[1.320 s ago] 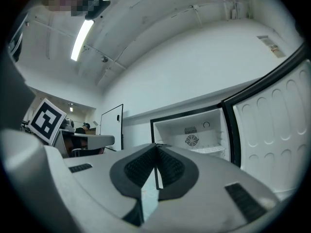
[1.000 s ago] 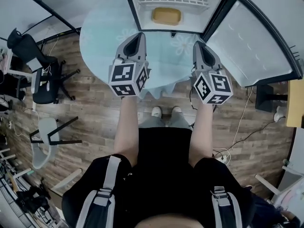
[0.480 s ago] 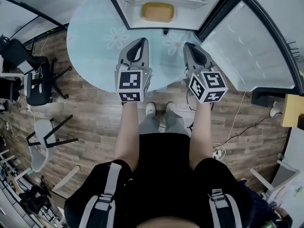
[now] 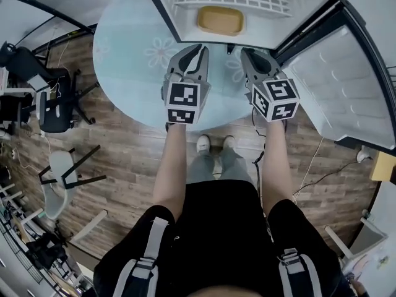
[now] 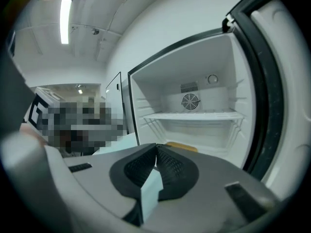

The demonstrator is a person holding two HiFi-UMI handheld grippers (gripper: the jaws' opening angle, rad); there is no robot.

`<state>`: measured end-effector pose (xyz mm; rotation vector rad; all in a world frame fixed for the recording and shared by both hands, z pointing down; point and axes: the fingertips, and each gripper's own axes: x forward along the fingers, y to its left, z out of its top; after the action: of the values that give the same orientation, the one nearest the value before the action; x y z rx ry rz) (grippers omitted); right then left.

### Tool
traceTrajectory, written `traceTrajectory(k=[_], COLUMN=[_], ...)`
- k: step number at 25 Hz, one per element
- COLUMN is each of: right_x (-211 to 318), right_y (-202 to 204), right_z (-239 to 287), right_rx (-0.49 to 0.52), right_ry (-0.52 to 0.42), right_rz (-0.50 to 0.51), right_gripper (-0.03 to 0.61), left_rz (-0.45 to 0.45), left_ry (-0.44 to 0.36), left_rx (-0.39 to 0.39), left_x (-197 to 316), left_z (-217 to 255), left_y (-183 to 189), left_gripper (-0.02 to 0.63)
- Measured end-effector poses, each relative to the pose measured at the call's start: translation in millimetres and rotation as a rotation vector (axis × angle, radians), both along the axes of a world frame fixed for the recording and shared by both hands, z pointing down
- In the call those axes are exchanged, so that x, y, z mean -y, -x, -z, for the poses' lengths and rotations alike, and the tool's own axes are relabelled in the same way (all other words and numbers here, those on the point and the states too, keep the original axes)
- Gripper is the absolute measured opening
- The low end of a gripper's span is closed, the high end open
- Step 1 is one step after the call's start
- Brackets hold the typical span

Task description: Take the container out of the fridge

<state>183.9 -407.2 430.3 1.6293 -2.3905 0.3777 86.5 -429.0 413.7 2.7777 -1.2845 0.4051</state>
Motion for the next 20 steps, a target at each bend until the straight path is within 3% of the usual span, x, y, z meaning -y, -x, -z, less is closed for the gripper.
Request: traceTrajectory(k=[5,6,8,15,17,20], right_x=[33.9,40.7,54.0,94.8,105.2,118.6], right_y=[9.8,8.9,2.3,-42.4,-52.6,-58.5], right_z=[-23.2,-28.1,-36.3,-70.3,-83.5,-100.1], right_rx=[-0.057,-0.058,-0.066,-0.127,-0.117,-0.083], right_ry=[0.024,0.032,0.046,0.109,0.135,0.171], right_rz=[0.046,0.048,0.033,-0.171,-0.228,-0.267], right_gripper=[0.010,0.065,0.080,0.080,0.080,0.080], left_rz=[-0.023,-0.020,-0.011,0.079,0.111,0.152], left_ry=[0.002,0.012,0.031,0.132,0.176,0.217], left_rx=[0.068,0.074,0.077,0.129,0.120,0.122], left_x=[35.6,43.6,59.3,106.9,120.0,136.1], left_z=[-19.0,-25.0,-36.0,-87.5,-99.8,-113.4], left_y=[-7.1,-8.4,-12.3,-15.0,-15.5,-18.5], left_gripper=[0.058,0.058,0.060,0.063,0.152,0.161])
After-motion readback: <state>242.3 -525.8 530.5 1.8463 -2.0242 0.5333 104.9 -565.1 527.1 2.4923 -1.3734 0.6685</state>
